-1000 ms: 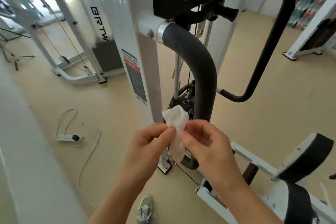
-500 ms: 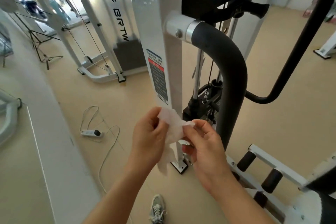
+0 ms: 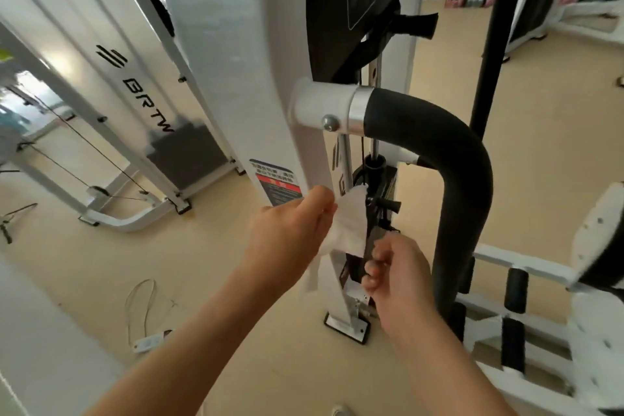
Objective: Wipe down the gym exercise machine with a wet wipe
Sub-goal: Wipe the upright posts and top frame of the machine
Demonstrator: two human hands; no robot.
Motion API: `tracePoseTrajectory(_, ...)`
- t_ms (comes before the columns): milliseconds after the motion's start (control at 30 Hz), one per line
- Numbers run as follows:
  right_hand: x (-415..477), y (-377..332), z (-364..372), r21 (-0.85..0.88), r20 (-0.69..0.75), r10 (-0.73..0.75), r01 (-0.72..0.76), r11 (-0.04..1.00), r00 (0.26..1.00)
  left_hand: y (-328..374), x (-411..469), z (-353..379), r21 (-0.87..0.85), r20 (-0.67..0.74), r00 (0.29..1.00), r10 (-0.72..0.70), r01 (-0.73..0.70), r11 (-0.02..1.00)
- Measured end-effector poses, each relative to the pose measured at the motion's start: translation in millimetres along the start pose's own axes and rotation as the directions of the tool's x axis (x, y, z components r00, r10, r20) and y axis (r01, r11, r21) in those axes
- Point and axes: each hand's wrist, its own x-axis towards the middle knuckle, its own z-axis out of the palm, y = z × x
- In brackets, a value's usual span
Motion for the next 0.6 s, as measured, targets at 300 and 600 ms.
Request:
tracePoseTrajectory(300,-1,28,56,-0.142,0.583,-0.513,0.701,0.699,0.63,-14,3,2,-0.181,0.021,1.0,0.02,-0.016,0.983)
tracePoseTrajectory(600,44,42,93,-0.282,0.462,-0.824,0.935,0.216,0.329,-36,-32,-25,-0.01,-0.012,0.998,0.056,-0.056,0.998)
